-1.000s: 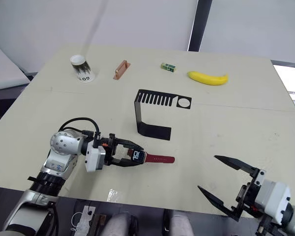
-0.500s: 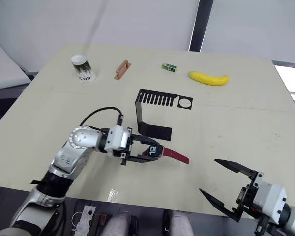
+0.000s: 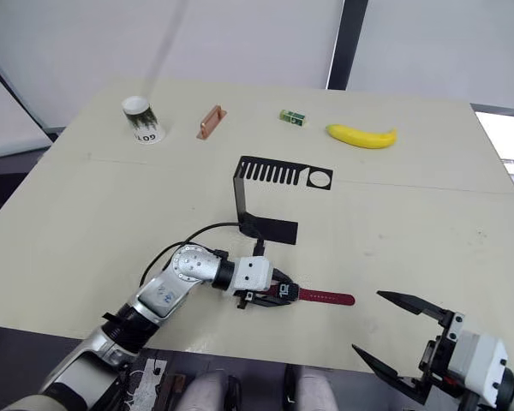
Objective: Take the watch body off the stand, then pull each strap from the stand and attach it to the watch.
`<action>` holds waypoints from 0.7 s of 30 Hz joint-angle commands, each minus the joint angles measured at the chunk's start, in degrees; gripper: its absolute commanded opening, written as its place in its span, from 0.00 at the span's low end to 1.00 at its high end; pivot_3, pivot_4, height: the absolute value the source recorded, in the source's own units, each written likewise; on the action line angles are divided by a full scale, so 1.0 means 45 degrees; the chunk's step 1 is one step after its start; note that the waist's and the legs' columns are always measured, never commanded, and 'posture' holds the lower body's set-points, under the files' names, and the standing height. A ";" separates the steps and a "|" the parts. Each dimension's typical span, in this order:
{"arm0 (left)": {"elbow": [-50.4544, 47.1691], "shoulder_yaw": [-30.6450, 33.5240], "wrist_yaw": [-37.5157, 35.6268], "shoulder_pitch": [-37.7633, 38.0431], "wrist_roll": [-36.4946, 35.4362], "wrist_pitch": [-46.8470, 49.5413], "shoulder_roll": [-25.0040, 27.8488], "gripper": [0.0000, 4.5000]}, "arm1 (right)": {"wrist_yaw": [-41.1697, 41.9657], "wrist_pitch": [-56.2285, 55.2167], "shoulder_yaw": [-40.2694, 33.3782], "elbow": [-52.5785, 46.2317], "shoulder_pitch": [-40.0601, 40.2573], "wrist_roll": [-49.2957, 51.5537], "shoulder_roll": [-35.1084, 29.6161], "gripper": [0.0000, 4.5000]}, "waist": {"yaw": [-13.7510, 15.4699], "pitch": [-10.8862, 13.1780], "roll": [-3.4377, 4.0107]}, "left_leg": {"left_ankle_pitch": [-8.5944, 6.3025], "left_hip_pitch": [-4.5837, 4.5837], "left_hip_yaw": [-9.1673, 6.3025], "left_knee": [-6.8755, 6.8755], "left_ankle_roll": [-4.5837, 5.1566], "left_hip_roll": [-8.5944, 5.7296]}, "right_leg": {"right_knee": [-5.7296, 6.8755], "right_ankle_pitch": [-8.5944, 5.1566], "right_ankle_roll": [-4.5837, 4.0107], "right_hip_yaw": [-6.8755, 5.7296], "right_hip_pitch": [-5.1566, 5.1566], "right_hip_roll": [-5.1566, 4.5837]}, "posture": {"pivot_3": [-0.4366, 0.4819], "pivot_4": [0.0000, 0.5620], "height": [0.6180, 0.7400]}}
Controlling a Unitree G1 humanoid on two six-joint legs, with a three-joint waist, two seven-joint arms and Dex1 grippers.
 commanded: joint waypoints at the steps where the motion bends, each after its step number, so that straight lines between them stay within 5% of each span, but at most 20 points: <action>1: -0.0171 0.0431 -0.0318 0.0241 -0.0236 -0.0609 0.0312 0.35 | 0.0382 -0.0196 -0.0311 0.0038 0.0080 0.0308 -0.0145 0.99 | 0.0027 -0.0001 0.0002 | 0.0000 0.0000 -0.0002 0.0000 0.0000 -0.0002 | 0.0000 0.0000 -0.0001 -0.0001 0.0000 -0.0003 | 0.48 0.27 1.00; 7: -0.0079 0.1739 -0.0849 0.0454 -0.1447 -0.2248 0.0580 0.99 | 0.1313 -0.0542 -0.0438 0.1676 -0.0351 0.0344 -0.0337 1.00 | 0.0024 0.0000 0.0002 | -0.0007 -0.0004 -0.0002 0.0004 0.0013 -0.0010 | 0.0000 0.0000 0.0001 -0.0007 0.0000 -0.0014 | 0.48 0.27 1.00; 13: -0.0325 0.4764 -0.3406 0.1912 -0.4131 -0.2637 0.3733 0.99 | 0.3216 -0.1543 -0.2183 0.4541 -0.0463 0.0597 -0.1254 1.00 | -0.0147 0.0013 0.0027 | -0.0002 0.0011 0.0006 0.0000 0.0004 -0.0001 | 0.0018 -0.0007 -0.0013 -0.0008 -0.0001 -0.0010 | 0.48 0.27 1.00; 17: 0.0633 0.6982 -0.2595 0.3465 -0.2785 -0.3210 0.6667 0.99 | 0.4293 -0.2350 -0.3427 0.7506 -0.1092 0.0537 -0.2224 1.00 | -0.0211 0.0024 0.0043 | -0.0004 0.0011 0.0001 -0.0005 0.0007 -0.0004 | 0.0011 -0.0010 -0.0017 -0.0013 -0.0002 -0.0018 | 0.48 0.27 1.00; 21: 0.1213 0.8923 -0.1931 0.4246 -0.3357 -0.2768 0.7451 0.99 | 0.5024 -0.2920 -0.3763 0.9889 -0.2260 0.0408 -0.3208 1.00 | -0.0192 0.0033 0.0058 | -0.0019 0.0008 0.0002 -0.0011 0.0023 -0.0012 | -0.0001 -0.0009 -0.0016 -0.0016 -0.0003 -0.0050 | 0.48 0.27 1.00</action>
